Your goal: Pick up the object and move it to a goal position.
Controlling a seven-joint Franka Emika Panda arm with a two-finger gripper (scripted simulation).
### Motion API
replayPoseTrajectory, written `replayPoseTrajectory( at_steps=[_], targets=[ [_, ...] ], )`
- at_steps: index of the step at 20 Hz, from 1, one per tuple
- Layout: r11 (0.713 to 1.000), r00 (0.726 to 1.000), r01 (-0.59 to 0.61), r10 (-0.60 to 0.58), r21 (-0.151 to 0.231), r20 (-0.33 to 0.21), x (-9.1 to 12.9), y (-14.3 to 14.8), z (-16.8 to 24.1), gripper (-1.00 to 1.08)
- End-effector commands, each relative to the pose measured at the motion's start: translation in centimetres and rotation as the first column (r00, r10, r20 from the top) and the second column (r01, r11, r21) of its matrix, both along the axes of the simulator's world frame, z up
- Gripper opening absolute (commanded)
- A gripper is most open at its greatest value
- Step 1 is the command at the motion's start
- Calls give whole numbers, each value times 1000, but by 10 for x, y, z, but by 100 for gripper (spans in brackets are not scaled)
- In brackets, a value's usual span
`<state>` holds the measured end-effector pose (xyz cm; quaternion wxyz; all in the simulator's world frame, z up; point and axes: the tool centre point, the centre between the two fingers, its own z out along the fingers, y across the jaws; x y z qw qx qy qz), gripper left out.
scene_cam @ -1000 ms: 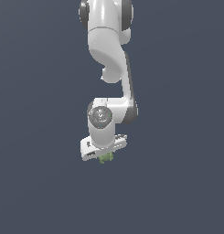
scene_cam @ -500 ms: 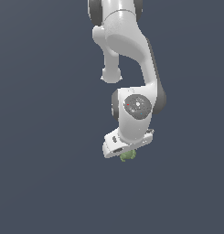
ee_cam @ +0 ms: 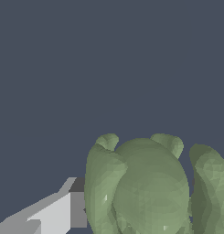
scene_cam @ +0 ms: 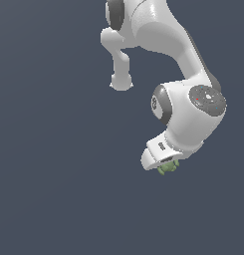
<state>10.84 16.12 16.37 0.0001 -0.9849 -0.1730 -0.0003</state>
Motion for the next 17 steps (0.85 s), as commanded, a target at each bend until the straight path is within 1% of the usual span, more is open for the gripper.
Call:
replayPoseTrajectory(
  at_steps=[1, 4, 8, 17],
  targets=[
    [1000, 1000, 2, -2, 0, -1, 3, 19, 11, -100],
    [1000, 1000, 2, -2, 0, -1, 6, 36, 20, -100],
    [1000, 1000, 2, -2, 0, -1, 8, 50, 28, -100],
    [1000, 1000, 2, -2, 0, -1, 11, 60, 34, -100]
  ],
)
